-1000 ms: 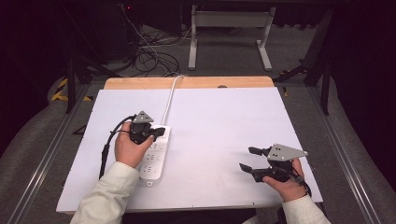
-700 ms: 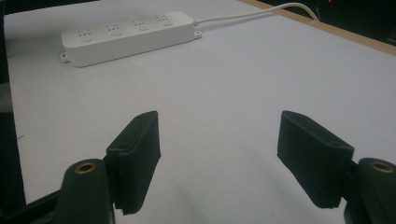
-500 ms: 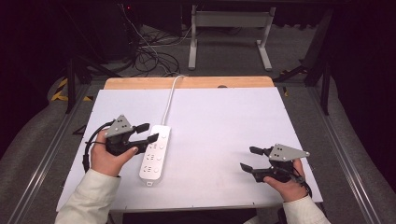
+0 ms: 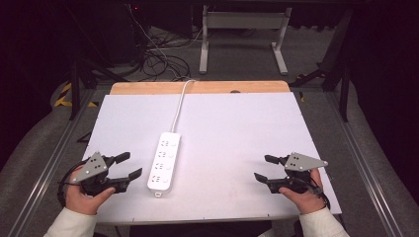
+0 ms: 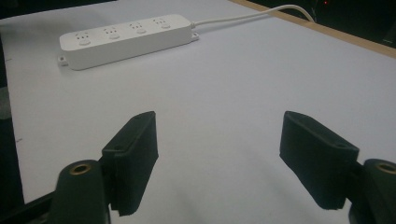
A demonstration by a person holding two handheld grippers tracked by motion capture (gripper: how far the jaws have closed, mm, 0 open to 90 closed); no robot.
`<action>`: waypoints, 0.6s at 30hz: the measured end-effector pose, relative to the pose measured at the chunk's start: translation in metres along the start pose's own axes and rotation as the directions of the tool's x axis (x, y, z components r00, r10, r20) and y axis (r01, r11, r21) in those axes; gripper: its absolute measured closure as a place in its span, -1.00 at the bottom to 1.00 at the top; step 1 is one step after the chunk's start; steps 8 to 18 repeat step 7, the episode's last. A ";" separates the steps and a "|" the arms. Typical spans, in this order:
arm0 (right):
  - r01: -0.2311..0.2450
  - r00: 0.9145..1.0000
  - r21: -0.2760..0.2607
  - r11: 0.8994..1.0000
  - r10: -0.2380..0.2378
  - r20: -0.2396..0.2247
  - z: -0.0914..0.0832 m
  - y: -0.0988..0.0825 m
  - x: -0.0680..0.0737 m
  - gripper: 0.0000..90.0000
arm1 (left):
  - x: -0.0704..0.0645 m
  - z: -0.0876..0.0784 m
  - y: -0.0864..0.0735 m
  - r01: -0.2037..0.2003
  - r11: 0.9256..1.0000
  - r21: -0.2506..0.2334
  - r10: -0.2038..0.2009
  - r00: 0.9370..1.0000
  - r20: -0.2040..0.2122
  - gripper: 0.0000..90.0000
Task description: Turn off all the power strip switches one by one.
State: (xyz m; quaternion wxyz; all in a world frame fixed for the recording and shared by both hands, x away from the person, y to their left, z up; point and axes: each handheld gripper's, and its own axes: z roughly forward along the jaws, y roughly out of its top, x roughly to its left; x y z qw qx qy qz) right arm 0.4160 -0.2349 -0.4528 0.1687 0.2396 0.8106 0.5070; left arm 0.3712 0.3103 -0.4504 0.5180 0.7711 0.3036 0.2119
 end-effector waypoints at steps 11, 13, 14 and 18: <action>-0.006 1.000 -0.001 1.000 0.006 -0.003 0.000 0.000 0.000 -0.37 | 0.002 -0.001 -0.020 0.164 0.986 -0.017 -0.164 0.986 0.019 -0.38; -0.006 1.000 -0.001 1.000 0.006 -0.003 0.000 0.000 0.000 -0.37 | 0.002 -0.001 -0.020 0.164 0.986 -0.017 -0.164 0.986 0.019 -0.38; -0.006 1.000 -0.001 1.000 0.006 -0.003 0.000 0.000 0.000 -0.37 | 0.002 -0.001 -0.020 0.164 0.986 -0.017 -0.164 0.986 0.019 -0.38; -0.006 1.000 -0.001 1.000 0.006 -0.003 0.000 0.000 0.000 -0.37 | 0.002 -0.001 -0.020 0.164 0.986 -0.017 -0.164 0.986 0.019 -0.38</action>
